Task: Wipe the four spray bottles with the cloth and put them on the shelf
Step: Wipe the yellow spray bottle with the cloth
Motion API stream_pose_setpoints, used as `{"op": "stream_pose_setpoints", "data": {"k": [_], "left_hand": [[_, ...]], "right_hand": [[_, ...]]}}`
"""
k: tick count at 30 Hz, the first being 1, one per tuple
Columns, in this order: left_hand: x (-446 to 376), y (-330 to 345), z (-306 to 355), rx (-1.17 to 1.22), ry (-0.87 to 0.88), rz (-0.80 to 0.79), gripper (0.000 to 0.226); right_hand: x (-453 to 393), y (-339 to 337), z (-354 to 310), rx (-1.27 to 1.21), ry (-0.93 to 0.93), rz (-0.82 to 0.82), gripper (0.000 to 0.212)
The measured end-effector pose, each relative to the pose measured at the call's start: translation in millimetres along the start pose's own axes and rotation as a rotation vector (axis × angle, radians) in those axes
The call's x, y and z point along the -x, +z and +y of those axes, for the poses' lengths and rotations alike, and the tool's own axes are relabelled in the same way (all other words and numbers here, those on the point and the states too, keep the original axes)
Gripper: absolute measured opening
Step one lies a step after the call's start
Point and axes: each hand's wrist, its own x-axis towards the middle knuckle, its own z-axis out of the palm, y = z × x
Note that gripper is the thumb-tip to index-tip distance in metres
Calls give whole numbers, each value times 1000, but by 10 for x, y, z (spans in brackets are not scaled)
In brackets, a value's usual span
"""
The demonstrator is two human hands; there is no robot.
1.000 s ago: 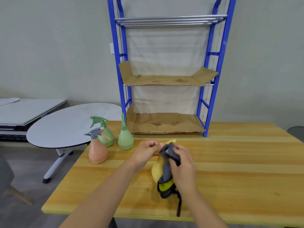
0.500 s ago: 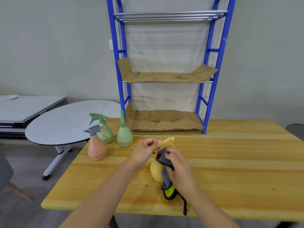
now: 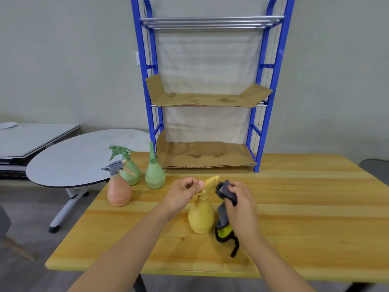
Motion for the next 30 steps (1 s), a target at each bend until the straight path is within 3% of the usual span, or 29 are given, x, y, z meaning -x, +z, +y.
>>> {"op": "stream_pose_setpoints", "data": {"k": [3,4,7,11,13,18,24,27,30], "left_hand": [[-9,-11,-15,6,11,3,36],[-7,-22,-23,15,12,-2,36],[3,-22,-17,22,1,-12,35],[9,-22,-15,20,-7,-6,35],[13,-15,-30,19,-3,-7,34],[11,14,-17,26,15,16,36],[43,69,10,56,8,-2,36],[79,177,-71,120,-43,64,45],[168,214,-315,328,-24,103,63]], "right_hand": [[196,75,-60,68,-308,-163,45],[189,47,-38,58,-298,-143,43],[30,-68,99,-26,8,59,39],[25,-63,181,96,5,-131,34],[47,-76,193,96,103,-124,33],[22,-70,-48,32,-92,-5,38],[-39,-288,29,-44,168,58,33],[-176,-430,-180,-16,63,46,35],[-291,-508,-386,-27,-19,28,35]]}}
